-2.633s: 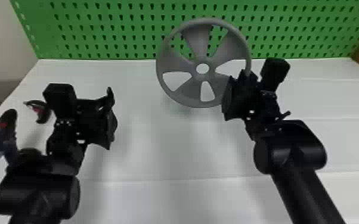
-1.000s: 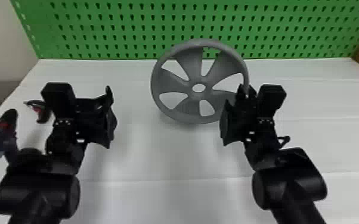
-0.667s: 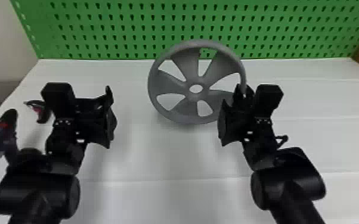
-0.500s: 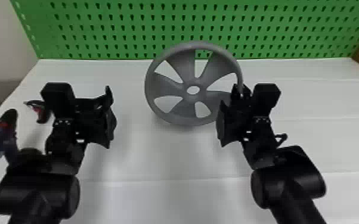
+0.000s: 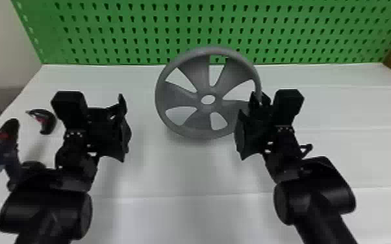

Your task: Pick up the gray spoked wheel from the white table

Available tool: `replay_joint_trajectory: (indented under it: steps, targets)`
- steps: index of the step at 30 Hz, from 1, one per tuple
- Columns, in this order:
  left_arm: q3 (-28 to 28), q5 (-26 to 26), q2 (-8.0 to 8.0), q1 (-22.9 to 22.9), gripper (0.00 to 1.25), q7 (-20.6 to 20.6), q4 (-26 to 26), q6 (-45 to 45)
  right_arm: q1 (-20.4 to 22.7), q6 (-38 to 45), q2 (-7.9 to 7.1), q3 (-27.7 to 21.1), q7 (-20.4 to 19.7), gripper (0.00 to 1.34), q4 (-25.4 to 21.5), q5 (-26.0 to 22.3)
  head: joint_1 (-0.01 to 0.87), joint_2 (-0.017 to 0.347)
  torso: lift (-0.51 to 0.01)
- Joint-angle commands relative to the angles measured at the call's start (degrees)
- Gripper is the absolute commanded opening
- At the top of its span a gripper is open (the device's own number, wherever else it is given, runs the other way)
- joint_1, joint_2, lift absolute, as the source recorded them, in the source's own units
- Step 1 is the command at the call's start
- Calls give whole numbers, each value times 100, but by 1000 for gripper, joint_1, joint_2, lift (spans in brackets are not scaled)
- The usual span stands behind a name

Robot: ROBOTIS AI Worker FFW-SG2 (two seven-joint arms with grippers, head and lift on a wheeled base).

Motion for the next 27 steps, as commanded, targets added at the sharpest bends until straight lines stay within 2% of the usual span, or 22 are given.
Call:
replay_joint_trajectory:
  steps: [1,27]
  targets:
    - [-72,44,-4,-24,1121,0,65,-18,0,8,0,28,8,310,0,0,765,14,-91]
    - [-72,97,-4,-33,1120,0,126,-79,-26,8,0,63,26,311,0,-27,765,14,-91]
